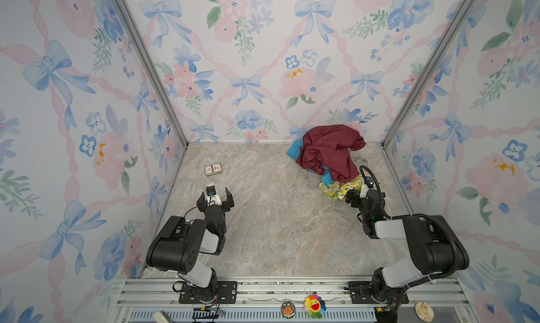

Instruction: Pick out a specific cloth from the pile

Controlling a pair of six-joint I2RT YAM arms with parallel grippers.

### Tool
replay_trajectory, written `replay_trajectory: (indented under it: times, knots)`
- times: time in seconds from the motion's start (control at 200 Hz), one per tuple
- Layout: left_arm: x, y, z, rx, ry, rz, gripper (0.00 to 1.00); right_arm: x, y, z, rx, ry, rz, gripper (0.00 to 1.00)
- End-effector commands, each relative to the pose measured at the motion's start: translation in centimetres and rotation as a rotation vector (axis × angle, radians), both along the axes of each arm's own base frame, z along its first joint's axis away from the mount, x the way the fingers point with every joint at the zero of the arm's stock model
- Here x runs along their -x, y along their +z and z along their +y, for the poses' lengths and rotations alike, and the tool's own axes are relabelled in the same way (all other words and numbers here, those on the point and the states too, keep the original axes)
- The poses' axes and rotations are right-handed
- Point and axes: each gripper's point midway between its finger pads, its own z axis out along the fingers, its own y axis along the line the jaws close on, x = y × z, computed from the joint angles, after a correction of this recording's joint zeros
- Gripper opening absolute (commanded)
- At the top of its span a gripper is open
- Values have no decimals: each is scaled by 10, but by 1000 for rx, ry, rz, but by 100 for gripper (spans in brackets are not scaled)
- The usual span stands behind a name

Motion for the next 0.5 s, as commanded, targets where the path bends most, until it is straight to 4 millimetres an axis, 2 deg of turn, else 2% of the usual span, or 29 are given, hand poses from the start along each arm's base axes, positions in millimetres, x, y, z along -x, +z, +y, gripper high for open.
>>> replay_trajectory:
  times: [0.0,0.495]
  knots:
    - [-1,8,-2,3,-4,-30,98,-2,9,1,-10,-7,-37,97]
    - [-1,8,-1,5,-4,-30,98,-2,9,1,-10,-8,-37,97]
